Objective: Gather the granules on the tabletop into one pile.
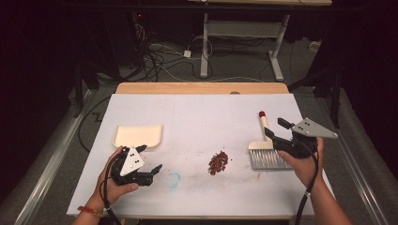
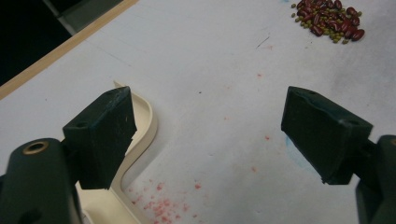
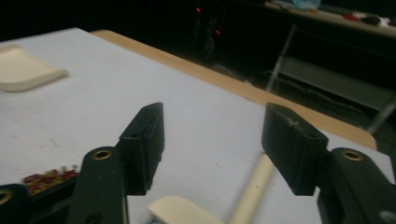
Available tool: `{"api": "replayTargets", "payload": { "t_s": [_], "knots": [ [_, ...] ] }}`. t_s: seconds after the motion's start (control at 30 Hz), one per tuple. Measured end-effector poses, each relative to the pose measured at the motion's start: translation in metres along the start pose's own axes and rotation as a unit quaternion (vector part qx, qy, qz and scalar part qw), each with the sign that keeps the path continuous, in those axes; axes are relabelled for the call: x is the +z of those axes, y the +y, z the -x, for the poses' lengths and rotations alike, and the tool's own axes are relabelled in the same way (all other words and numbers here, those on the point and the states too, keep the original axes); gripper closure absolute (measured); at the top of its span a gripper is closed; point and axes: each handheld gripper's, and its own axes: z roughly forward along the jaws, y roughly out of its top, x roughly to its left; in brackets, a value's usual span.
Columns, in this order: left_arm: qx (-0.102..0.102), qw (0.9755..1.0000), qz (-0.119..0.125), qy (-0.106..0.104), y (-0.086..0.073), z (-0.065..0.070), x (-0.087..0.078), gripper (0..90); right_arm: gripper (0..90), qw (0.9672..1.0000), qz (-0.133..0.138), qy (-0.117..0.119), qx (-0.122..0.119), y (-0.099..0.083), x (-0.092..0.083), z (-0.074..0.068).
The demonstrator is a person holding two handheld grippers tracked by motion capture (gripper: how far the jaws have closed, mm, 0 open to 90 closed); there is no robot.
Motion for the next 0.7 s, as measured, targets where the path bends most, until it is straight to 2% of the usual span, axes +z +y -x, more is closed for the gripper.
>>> {"api": "replayTargets", "payload": {
  "t_s": [0.07,0.17,0.3,0.37,0.43,0.53,0.6,0.7],
  "knots": [
    [0.002,1.0,-0.002,0.005,0.001,0.002,0.001,16.5,30.1,0.9999,0.012,0.009,-0.005,-0.002,-0.011,-0.007],
    [0.001,0.9999,-0.005,0.014,0.001,0.005,0.003,16.0,26.2,0.9997,0.013,0.02,-0.008,-0.009,-0.024,-0.018],
    [-0.004,0.9996,-0.016,0.024,-0.001,0.012,0.006,16.0,24.3,0.999,0.011,0.038,-0.019,-0.029,-0.037,-0.03],
    [0.003,0.9991,-0.029,0.032,0.0,0.016,0.008,16.0,24.0,0.999,0.015,0.034,-0.026,-0.039,-0.041,-0.035],
    [0.015,0.9983,-0.037,0.042,0.001,0.02,0.01,16.0,24.0,0.9987,0.008,0.044,-0.026,-0.047,-0.04,-0.037],
    [0.012,0.9987,-0.029,0.041,0.001,0.021,0.009,16.0,24.0,0.9984,0.012,0.041,-0.037,-0.047,-0.039,-0.039],
    [0.009,0.9987,-0.029,0.041,0.0,0.019,0.008,16.0,24.0,0.9985,0.019,0.026,-0.045,-0.044,-0.04,-0.041],
    [0.0,0.9988,-0.025,0.041,-0.002,0.017,0.006,16.0,24.0,0.9982,0.026,0.023,-0.048,-0.042,-0.043,-0.043]
  ]
}}
